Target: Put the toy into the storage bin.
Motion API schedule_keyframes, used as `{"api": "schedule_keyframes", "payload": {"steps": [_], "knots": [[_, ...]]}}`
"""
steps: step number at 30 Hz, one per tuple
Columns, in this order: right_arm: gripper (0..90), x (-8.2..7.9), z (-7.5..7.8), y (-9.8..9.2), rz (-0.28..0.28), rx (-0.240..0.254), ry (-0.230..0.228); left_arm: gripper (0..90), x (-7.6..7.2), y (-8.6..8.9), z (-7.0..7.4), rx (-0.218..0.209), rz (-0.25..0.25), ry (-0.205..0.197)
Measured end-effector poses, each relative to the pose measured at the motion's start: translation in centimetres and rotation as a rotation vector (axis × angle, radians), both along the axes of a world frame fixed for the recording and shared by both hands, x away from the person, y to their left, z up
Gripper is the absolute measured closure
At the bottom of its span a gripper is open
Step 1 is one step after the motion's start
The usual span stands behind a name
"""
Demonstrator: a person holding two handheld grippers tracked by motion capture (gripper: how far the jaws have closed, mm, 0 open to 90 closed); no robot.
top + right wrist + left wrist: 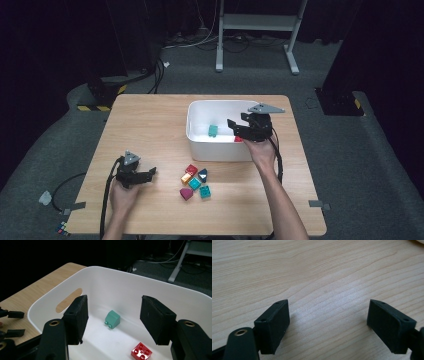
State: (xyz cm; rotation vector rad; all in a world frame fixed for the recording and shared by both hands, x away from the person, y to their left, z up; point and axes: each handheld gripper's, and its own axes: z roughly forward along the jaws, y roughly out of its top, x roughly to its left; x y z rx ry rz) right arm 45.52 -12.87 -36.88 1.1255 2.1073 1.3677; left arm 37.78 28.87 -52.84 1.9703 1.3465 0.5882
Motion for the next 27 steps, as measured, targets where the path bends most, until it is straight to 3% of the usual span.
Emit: {"api": "schedule_keyframes", "payload": {"steps": [9,14,27], "knots": [[39.7,-3.2,-1.0,-0.8,0.028,0.033,-0.027,18.5,0.0,0.0,0.0,-0.001,0.002,0.000],[39.7,-5.0,-2.1,-0.8,0.049,0.033,-0.020,18.5,0.0,0.0,0.0,-0.001,0.001,0.000],[39.4,-8.4,-6.1,0.7,0.091,-0.008,-0.009,18.5,0.0,0.0,0.0,-0.002,0.001,-0.001]]}}
